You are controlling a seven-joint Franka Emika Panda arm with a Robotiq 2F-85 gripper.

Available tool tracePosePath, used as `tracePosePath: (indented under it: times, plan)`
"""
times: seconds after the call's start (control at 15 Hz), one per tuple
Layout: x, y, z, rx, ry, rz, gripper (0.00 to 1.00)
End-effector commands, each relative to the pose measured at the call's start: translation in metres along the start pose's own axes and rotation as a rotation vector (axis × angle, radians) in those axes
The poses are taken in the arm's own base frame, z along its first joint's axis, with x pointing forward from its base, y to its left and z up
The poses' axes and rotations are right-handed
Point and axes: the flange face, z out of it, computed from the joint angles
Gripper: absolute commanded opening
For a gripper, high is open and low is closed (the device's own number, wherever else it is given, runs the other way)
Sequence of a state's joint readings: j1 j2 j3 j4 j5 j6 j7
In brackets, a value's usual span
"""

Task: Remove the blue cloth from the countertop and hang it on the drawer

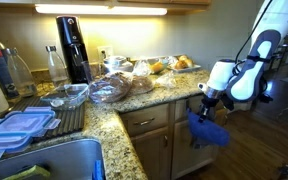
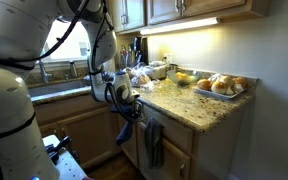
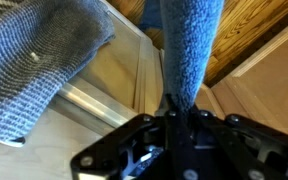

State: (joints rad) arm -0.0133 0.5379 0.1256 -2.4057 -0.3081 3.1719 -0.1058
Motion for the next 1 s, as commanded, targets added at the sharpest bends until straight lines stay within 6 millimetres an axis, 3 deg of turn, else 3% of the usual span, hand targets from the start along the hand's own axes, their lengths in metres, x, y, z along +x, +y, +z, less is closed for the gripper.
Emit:
tracePosePath:
  times: [0.0, 0.6, 0.93]
  plan:
    - [0.014, 0.01, -0.005, -0.008, 0.02, -0.013, 0.06]
    - [0.01, -0.005, 0.0, -0.016, -0.028, -0.044, 0.06]
    - [0.005, -0.002, 0.001, -0.114, -0.083, -0.05, 0.06]
